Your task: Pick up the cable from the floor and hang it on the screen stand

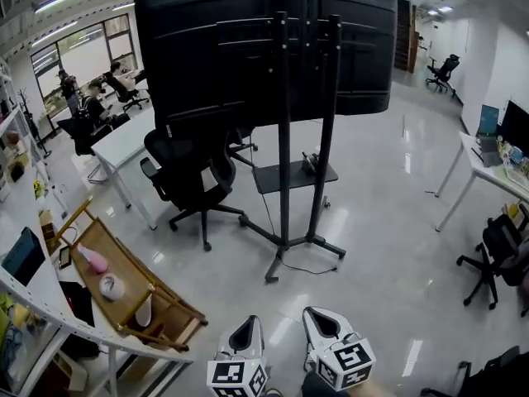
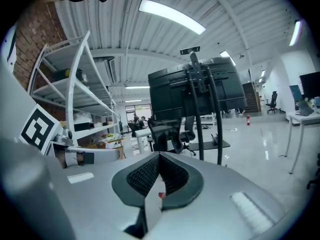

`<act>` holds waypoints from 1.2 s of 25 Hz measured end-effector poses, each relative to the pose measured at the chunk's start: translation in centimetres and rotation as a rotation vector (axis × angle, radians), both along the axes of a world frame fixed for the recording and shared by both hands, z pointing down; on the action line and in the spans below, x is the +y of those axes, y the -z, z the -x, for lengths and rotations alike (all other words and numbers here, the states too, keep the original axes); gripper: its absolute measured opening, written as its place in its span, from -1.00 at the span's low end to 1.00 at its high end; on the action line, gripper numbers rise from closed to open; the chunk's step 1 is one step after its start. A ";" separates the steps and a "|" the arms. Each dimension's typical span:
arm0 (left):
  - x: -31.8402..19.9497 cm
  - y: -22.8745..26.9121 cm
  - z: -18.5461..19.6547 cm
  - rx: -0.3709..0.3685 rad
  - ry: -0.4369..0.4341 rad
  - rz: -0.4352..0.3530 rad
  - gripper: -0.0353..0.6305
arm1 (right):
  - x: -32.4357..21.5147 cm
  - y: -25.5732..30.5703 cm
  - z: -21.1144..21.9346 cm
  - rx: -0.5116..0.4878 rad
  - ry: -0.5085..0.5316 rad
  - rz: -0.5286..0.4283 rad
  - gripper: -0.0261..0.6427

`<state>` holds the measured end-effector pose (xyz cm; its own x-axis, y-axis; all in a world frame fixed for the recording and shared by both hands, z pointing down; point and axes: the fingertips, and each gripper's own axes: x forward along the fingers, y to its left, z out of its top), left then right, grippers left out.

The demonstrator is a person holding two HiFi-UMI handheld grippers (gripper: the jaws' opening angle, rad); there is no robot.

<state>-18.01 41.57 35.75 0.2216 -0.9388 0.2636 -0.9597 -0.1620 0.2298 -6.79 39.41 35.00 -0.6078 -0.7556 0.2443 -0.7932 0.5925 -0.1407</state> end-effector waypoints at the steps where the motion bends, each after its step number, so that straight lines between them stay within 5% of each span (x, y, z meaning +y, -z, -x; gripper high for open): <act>1: -1.6 -0.1 -1.0 -0.002 -0.015 0.001 -0.88 | -1.6 -0.1 -1.4 0.001 -0.022 0.001 -0.93; 8: -14.0 -0.1 -8.1 -0.014 -0.038 0.000 -0.88 | -14.0 1.2 -9.2 0.044 -0.044 -0.035 -0.93; 15: -23.0 -0.5 -10.9 -0.033 0.010 0.003 -0.88 | -22.8 0.9 -12.4 0.062 0.015 -0.038 -0.93; 30: -35.1 -6.2 -6.8 -0.058 0.058 0.116 -0.87 | -33.4 -5.8 -8.7 0.078 0.078 0.116 -0.93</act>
<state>-11.24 6.43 41.95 0.1490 -0.9122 0.3817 -0.9789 -0.0815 0.1873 1.96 5.98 40.79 -0.6393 -0.6708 0.3758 -0.7566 0.6361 -0.1516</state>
